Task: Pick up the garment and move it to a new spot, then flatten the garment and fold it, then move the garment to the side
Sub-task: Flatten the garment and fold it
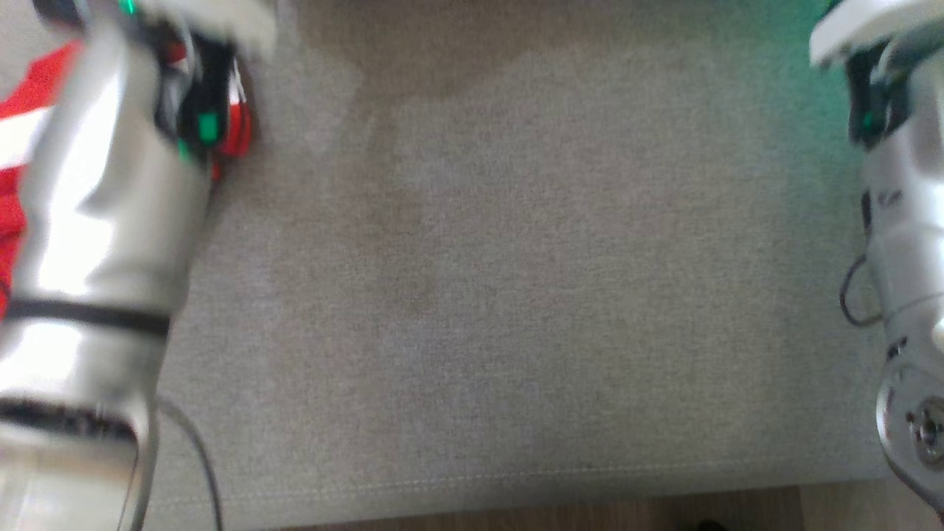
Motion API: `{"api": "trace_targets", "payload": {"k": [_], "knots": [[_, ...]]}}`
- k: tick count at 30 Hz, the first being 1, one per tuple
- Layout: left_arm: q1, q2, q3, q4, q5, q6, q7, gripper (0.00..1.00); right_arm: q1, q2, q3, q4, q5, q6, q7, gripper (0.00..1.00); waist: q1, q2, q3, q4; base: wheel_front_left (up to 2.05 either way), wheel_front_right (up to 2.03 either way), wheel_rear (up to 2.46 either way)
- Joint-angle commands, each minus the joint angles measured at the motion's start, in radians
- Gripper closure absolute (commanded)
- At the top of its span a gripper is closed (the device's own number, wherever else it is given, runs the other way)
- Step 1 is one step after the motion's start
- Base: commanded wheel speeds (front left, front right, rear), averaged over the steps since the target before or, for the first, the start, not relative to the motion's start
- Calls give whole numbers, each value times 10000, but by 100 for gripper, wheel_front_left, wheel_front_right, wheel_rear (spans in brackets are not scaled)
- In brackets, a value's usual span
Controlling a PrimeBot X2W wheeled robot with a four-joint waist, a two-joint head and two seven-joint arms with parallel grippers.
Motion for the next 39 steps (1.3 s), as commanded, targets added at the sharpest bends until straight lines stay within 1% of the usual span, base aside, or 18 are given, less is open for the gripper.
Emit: {"api": "trace_targets", "payload": {"k": [1, 4, 7, 10, 13, 16, 22, 24, 27, 31, 35, 39], "knots": [[66, 676, 43, -438, -144, -58, -117, 100, -61, -74, 276, -119, 104, 39, 74, 100, -1, 0, -413, -27, 0, 0, 0], [1251, 1099, -657, -875, -485, -59, -134, 100, 446, -385, 995, 643, 218, 39, 646, 100, -1, 0, -917, -9, 0, 0, 0], [2357, 1462, -1055, -1676, -995, -60, -169, 100, 970, -801, 2220, 1104, -33, 39, 938, 100, -1, 0, -1382, -10, 0, 0, 0], [3367, 1922, -1461, -2511, -1209, -60, -186, 100, 1301, -1107, 2757, 1448, 335, 39, 1209, 100, -1, 0, -1745, 22, 0, 0, 0], [4179, 2374, -2005, -3114, -1123, -60, -173, 100, 1585, -1386, 3327, 1634, 653, 39, 1469, 100, -1, 0, -2074, 91, 0, 0, 0], [4784, 2743, -2570, -3610, -1162, -60, 120, 100, 1908, -1674, 4096, 1716, 850, 39, 1743, 100, -1, 0, -2361, 167, 0, 0, 0], [5554, 3504, -3485, -4579, -1112, -61, 675, 100, 2498, -2120, 5058, 1638, 1893, 39, 2486, 100, -1, 0, -2842, 219, 0, 0, 0], [5771, 3738, -3762, -4853, -996, -61, 824, 100, 2770, -2224, 5524, 1487, 2221, 39, 2843, 100, -1, 0, -3002, 209, 0, 0, 0], [6095, 4045, -4115, -5190, -846, -61, 1040, 100, 3189, -2374, 6047, 1114, 3006, 39, 3462, 100, -1, 0, -3294, 174, 0, 0, 0], [6569, 4328, -4365, -5580, -894, -40, 1310, 100, 3947, -2645, 6954, 210, 4248, 39, 4640, 100, -1, 0, -3741, 104, 0, 0, 0], [7123, 4661, -4627, -6074, -916, 35, 1584, 100, 4743, -3393, 7810, -1068, 5651, 39, 6096, 100, -1, 0, -4210, 6, 0, 0, 0], [7598, 5004, -4788, -6682, -1100, 178, 1998, 100, 5390, -4256, 8382, -2400, 6792, 39, 7426, 100, -1, 0, -4528, -38, 0, 0, 0]]}}
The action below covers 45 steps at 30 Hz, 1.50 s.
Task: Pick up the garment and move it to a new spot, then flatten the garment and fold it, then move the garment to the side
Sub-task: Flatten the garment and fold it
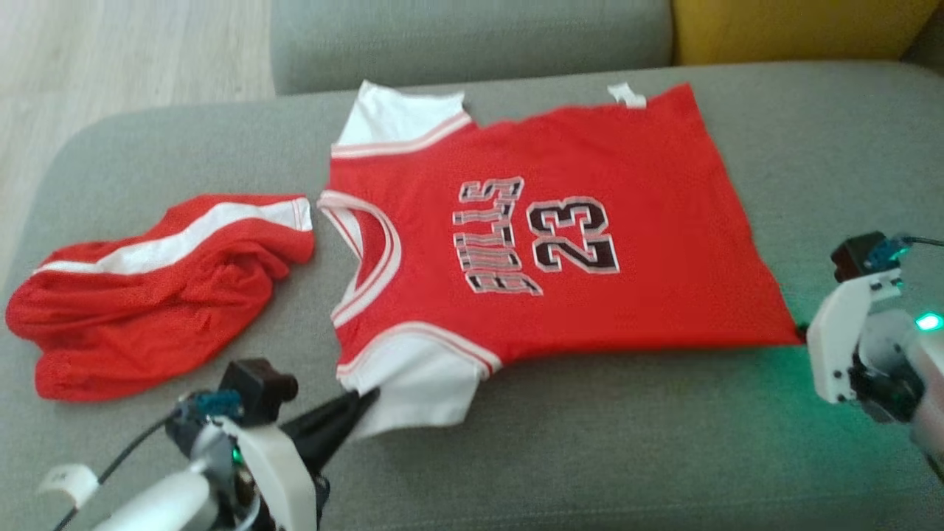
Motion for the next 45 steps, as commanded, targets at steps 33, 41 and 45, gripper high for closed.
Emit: {"api": "trace_targets", "payload": {"k": [33, 41, 45], "knots": [[-2827, 806, 648, -199, -425, -55, 1635, 100, -1029, -575, -2061, -2209, -398, 37, 2886, 100, 1, -1, 1598, 122, 0, 0, 0], [-3780, 453, 131, 666, -413, -164, 1563, 100, -1658, -289, -1988, -1914, -985, 37, 2805, 100, 1, -1, 2149, 252, 0, 0, 0], [-4172, 312, -142, 947, -442, -173, 1500, 100, -1914, -169, -1923, -1837, -1148, 37, 2640, 100, 1, -1, 2325, 246, 0, 0, 0]]}}
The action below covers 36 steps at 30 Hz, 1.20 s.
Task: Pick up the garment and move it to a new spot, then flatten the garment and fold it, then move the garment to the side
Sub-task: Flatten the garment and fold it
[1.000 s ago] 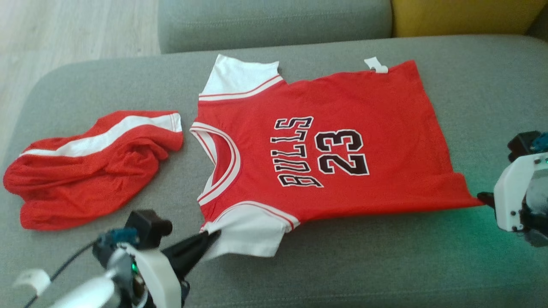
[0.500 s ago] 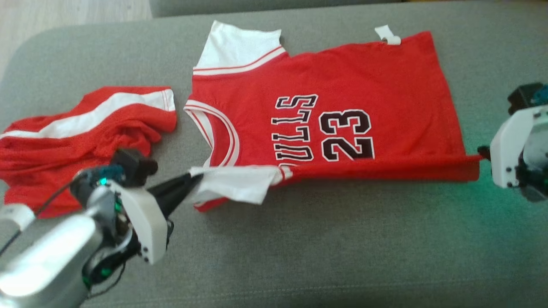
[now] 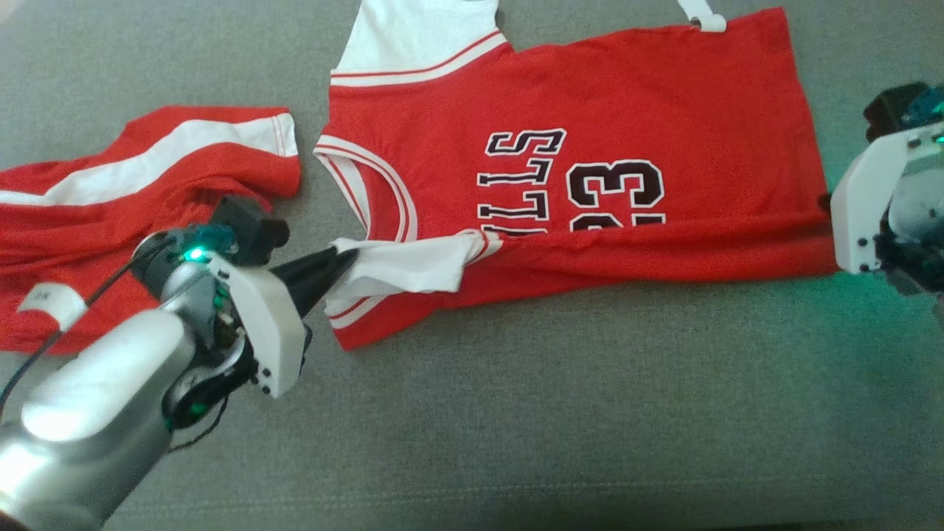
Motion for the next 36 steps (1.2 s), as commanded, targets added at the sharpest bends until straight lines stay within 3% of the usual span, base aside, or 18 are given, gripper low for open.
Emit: {"api": "trace_targets", "payload": {"k": [1, 2, 3, 4, 5, 6, 7, 16, 22, 26, 30, 36], "knots": [[-646, 292, 379, -188, -130, -58, -129, 100, -331, -128, -59, -157, -187, 37, -165, 100, 0, -1, 87, -15, 0, 0, 0], [-791, 258, 335, -113, -228, -59, -189, 100, -433, -74, -97, -61, -347, 37, -305, 100, 0, -1, 143, -20, 0, 0, 0], [-940, 220, 327, -9, -329, -59, -260, 100, -531, 10, -151, 25, -496, 37, -484, 85, 0, -1, 197, -28, 0, 0, 0], [-1082, 181, 311, 120, -407, -60, -311, 100, -609, 119, -189, 102, -618, 37, -657, 0, 0, -1, 241, -34, 0, 0, 0], [-1215, 148, 301, 290, -444, -60, -349, 91, -678, 232, -242, 209, -718, 37, -794, 0, 0, -1, 275, -45, 0, 0, 0], [-1348, 108, 313, 480, -415, -60, -433, 25, -747, 335, -265, 294, -832, 37, -951, 0, 0, -1, 302, -58, 0, 0, 0], [-1450, 39, 369, 703, -409, -53, -537, 0, -821, 430, -292, 370, -956, 37, -1145, 0, 0, -1, 318, -78, 0, 0, 0], [-1624, -827, 935, 1954, -661, 486, -1620, 0, -862, 1221, -479, 880, -1369, 37, -3030, 0, 0, -1, -16, -237, 0, 0, 0], [-1150, -1461, 1737, 2150, -976, 1390, -3181, 0, -436, 1572, -759, 302, -1512, 37, -6256, 0, 0, -1, -483, -271, 0, 0, 0], [-448, -1933, 2841, 1614, -930, 2159, -3778, 0, 191, 1883, -1237, -48, -1945, 37, -8348, 0, 0, -1, -811, -328, 0, 0, 0], [974, -2671, 4819, -26, 366, 2750, -3802, 0, 962, 2714, -2488, -315, -2723, 37, -9832, 0, 0, -1, -1086, -360, 0, 0, 0], [3332, -3981, 6544, -1196, 2297, 2572, -3805, 0, 2798, 4170, -4326, -1980, -4338, 37, -10256, 0, 0, -1, -1596, -339, 0, 0, 0]]}}
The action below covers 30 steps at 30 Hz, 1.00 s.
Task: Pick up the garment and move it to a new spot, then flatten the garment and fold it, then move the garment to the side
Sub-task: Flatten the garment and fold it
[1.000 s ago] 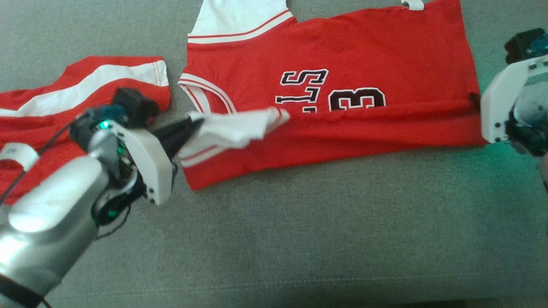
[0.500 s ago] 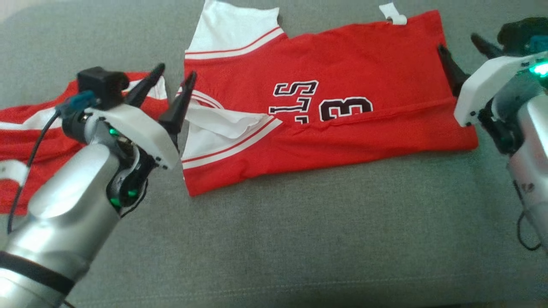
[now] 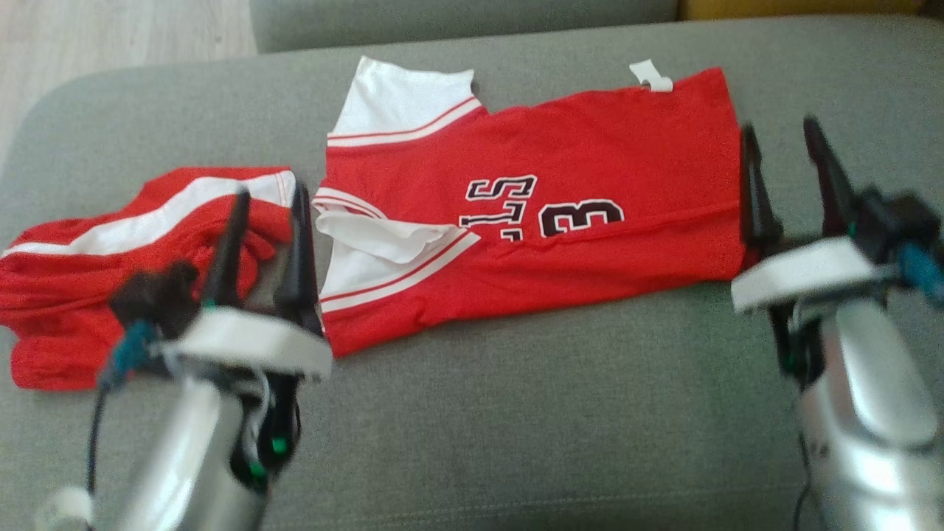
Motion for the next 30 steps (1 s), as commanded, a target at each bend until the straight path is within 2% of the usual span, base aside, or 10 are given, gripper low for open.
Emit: {"api": "trace_targets", "payload": {"k": [1, 7, 13, 17, 23, 27, 30], "knots": [[274, -240, 793, -395, 482, -152, -51, 0, 713, 468, -380, -923, -300, 37, -99, 0, 1, -1, -304, 7, 0, 0, 0], [1877, -1277, 1717, -179, 1428, -809, -52, 0, 2673, 925, -858, -2728, -1041, 37, -104, 0, 1, -1, -793, -78, 0, 0, 0], [2448, -1623, 2216, 244, 1889, -1177, -52, 0, 3566, 1003, -893, -3429, -1101, 37, -105, 0, 1, -1, -893, -156, 0, 0, 0], [2334, -1714, 2143, 898, 2344, -1376, -52, 0, 3746, 1013, -832, -3693, -934, 37, -105, 0, 1, -1, -775, -196, 0, 0, 0], [1745, -1732, 1566, 2762, 2562, -1394, -52, 0, 3577, 1015, -776, -3847, -918, 37, -106, 0, 1, -1, -492, -347, 0, 0, 0], [1232, -1735, 1568, 4033, 2483, -1051, 110, 0, 3497, 1016, -772, -3908, -896, 37, -106, 0, 1, -1, -284, -505, 0, 0, 0], [822, -1735, 1632, 4691, 2395, -951, 109, 0, 3415, 1016, -752, -3977, -871, 37, -106, 0, 1, -1, -88, -649, 0, 0, 0]]}}
